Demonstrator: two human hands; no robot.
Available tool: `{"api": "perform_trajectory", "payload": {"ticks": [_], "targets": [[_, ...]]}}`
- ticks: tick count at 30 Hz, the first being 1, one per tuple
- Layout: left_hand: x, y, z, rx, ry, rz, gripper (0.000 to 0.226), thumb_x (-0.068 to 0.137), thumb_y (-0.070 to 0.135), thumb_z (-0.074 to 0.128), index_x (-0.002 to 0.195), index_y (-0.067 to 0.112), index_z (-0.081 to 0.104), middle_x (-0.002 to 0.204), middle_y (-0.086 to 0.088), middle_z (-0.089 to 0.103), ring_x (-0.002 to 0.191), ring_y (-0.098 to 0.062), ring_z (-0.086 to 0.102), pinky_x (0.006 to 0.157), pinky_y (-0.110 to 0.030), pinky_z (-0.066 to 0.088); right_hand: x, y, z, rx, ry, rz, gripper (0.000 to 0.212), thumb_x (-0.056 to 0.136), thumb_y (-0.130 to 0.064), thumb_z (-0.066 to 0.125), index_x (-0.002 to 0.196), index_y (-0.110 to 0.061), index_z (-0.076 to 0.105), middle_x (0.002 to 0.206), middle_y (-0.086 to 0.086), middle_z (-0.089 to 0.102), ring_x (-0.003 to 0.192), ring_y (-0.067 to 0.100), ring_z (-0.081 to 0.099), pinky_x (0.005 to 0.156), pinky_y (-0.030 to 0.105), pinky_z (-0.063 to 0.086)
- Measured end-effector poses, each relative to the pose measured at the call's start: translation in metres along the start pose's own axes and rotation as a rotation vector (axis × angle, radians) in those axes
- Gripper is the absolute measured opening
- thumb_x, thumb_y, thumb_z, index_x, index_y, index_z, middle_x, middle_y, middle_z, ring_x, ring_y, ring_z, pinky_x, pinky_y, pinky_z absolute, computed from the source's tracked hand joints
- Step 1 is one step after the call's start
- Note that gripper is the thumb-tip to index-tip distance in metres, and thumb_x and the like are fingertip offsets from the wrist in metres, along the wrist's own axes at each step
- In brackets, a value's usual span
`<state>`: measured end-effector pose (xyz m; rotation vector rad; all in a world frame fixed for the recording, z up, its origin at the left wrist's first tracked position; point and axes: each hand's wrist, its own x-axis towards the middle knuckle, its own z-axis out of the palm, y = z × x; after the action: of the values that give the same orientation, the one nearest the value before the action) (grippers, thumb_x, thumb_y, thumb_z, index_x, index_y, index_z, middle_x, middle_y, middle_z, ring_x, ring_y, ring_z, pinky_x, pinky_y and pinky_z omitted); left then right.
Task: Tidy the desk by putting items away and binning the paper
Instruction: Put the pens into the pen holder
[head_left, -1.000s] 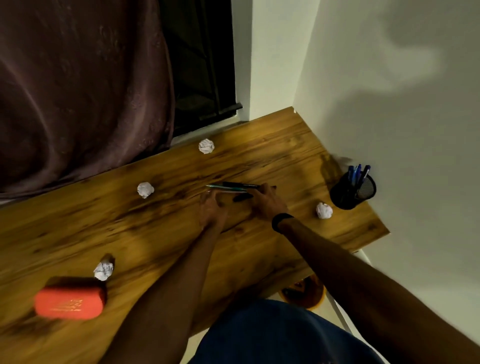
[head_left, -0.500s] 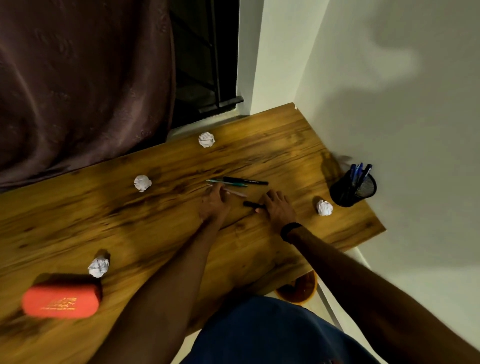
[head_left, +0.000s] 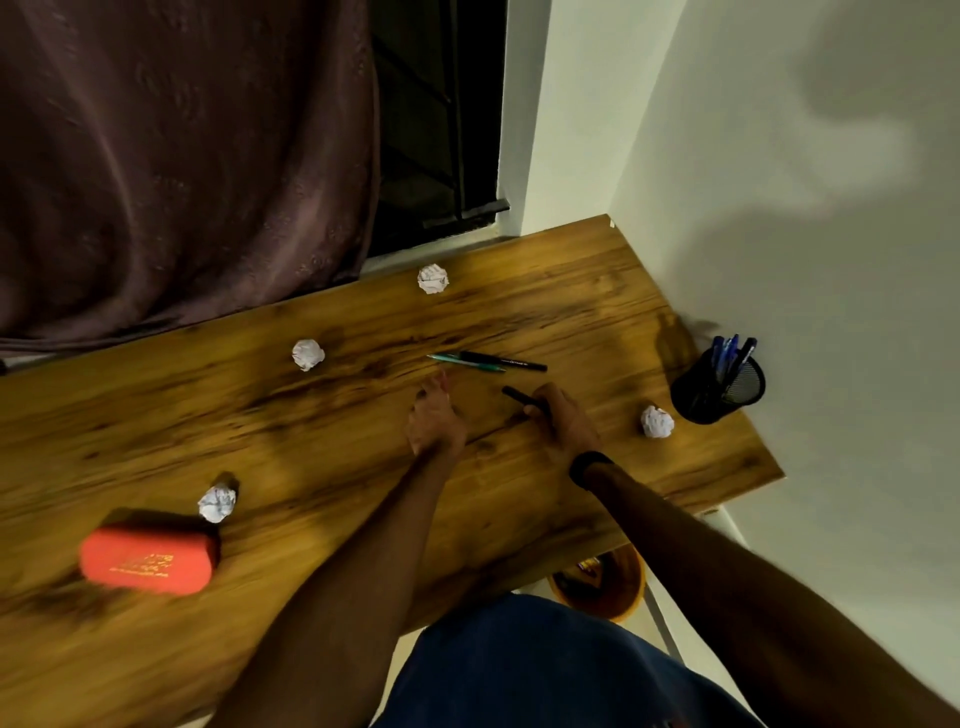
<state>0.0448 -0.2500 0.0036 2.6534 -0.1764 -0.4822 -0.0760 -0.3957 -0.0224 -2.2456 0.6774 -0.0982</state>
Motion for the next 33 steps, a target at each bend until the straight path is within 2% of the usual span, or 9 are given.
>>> {"api": "perform_trajectory", "payload": {"ticks": [6,9,12,15,17,22,25,27,33], "targets": [[0.000,0.005,0.008,0.030,-0.082,-0.035,0.044,0.087,0.022,0.065,0.128,0.018,0.050,0.127,-0.012,0.057,0.118,-0.033,0.055,0.088,-0.043,0.051,-0.005,0.007,-0.016,0.151,0.023,0.052,0.017,0.100,-0.030,0.047,0.111,-0.018,0.048,0.095,-0.001,0.059,0.077,0.013,0.056,0.057,0.022,0.038],[0.011,0.000,0.027,-0.182,-0.176,-0.115,0.042,0.079,0.030,0.074,0.114,0.021,0.053,0.111,-0.010,0.062,0.092,-0.028,0.065,0.071,-0.043,0.059,-0.006,0.010,-0.024,0.223,0.055,0.090,0.026,0.100,-0.032,0.049,0.119,-0.014,0.049,0.082,-0.006,0.056,0.067,0.004,0.052,0.054,0.016,0.034],[-0.007,0.026,0.025,-0.405,-0.256,-0.145,0.022,0.090,0.029,0.063,0.107,0.016,0.058,0.090,-0.005,0.064,0.074,-0.021,0.065,0.062,-0.036,0.058,-0.006,0.017,-0.035,0.308,0.102,0.126,0.030,0.100,-0.035,0.047,0.119,-0.013,0.056,0.086,-0.004,0.058,0.072,0.006,0.053,0.061,0.018,0.038],[-0.024,0.058,0.020,-0.575,-0.294,0.003,0.020,0.089,0.020,0.065,0.108,0.014,0.066,0.093,-0.002,0.068,0.079,-0.016,0.067,0.064,-0.027,0.056,-0.005,0.020,-0.053,0.509,0.090,0.160,0.031,0.101,-0.031,0.046,0.106,-0.003,0.059,0.080,0.000,0.057,0.068,0.010,0.051,0.066,0.029,0.042],[-0.032,0.084,0.021,-0.635,-0.352,0.114,0.020,0.090,0.014,0.064,0.109,0.008,0.067,0.092,-0.004,0.068,0.075,-0.013,0.065,0.063,-0.022,0.054,-0.006,0.020,-0.073,0.653,0.121,0.163,0.027,0.101,-0.026,0.049,0.101,0.000,0.058,0.077,0.002,0.055,0.064,0.011,0.051,0.064,0.028,0.044],[-0.046,0.152,0.023,-0.660,-0.385,0.361,0.024,0.092,0.008,0.061,0.115,0.002,0.067,0.099,-0.003,0.067,0.076,-0.006,0.062,0.058,-0.007,0.047,-0.010,0.022,-0.138,0.916,0.360,0.164,0.009,0.094,-0.013,0.061,0.086,-0.017,0.060,0.074,0.002,0.052,0.072,0.017,0.055,0.074,0.032,0.051],[-0.052,0.190,0.028,-0.705,-0.397,0.503,0.024,0.090,0.000,0.061,0.113,-0.003,0.066,0.110,-0.013,0.069,0.076,0.013,0.062,0.082,-0.018,0.051,-0.016,0.035,-0.178,0.913,0.531,0.143,0.007,0.092,-0.011,0.064,0.088,-0.017,0.063,0.072,-0.001,0.048,0.073,0.015,0.049,0.074,0.028,0.047],[-0.056,0.215,0.034,-0.734,-0.425,0.578,0.024,0.088,-0.002,0.061,0.112,-0.004,0.066,0.111,-0.018,0.068,0.078,0.013,0.063,0.088,-0.026,0.052,-0.023,0.044,-0.200,0.871,0.635,0.129,0.003,0.091,-0.013,0.064,0.092,-0.015,0.063,0.075,0.000,0.053,0.073,0.016,0.052,0.072,0.031,0.047],[-0.073,0.274,0.052,-0.724,-0.477,0.668,0.026,0.088,0.008,0.065,0.114,0.007,0.068,0.100,0.005,0.070,0.084,0.004,0.063,0.076,-0.010,0.049,-0.044,0.058,-0.236,0.553,0.817,0.112,0.011,0.093,-0.019,0.062,0.104,-0.020,0.060,0.086,-0.012,0.065,0.078,0.002,0.062,0.073,0.019,0.052]]}}
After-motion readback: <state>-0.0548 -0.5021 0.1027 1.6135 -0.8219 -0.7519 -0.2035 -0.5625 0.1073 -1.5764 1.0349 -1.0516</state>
